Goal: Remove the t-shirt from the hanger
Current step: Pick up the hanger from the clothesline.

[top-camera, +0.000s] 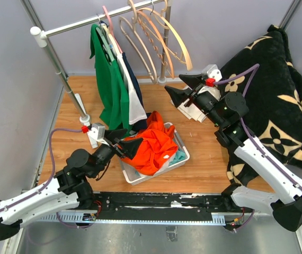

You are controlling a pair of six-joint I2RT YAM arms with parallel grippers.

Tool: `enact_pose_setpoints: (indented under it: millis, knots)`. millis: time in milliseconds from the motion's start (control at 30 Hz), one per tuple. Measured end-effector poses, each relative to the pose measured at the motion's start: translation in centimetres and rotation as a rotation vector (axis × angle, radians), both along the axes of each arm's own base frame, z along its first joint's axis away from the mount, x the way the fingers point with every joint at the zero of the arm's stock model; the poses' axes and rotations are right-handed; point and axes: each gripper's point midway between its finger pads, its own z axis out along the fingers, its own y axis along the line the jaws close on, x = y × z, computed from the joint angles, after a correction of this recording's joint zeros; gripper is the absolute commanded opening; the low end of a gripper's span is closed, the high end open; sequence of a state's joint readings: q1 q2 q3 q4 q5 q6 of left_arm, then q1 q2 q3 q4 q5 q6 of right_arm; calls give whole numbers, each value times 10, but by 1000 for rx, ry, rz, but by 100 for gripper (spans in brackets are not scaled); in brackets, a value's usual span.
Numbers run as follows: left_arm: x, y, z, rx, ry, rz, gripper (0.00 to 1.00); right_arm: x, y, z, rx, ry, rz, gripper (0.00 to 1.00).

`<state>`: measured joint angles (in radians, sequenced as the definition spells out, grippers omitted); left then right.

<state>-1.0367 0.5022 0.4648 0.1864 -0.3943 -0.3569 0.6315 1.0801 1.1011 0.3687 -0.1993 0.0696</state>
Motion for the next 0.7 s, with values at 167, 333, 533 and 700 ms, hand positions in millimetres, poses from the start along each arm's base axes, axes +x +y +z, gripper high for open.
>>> enact_pose_setpoints:
  millis: [167, 333, 533, 700]
  knots:
    - [-1, 14, 7, -34, -12, 37, 100, -2, 13, 3, -11, -11, 26, 67]
    - [-1, 22, 2, -36, -4, 62, 100, -3, 19, 3, -17, -13, 33, 67]
    - [1, 25, -1, -29, 7, 81, 100, -4, 20, 3, -24, -21, 31, 68]
    - [2, 27, -1, -32, 9, 89, 100, -3, 20, 3, -28, -27, 24, 68]
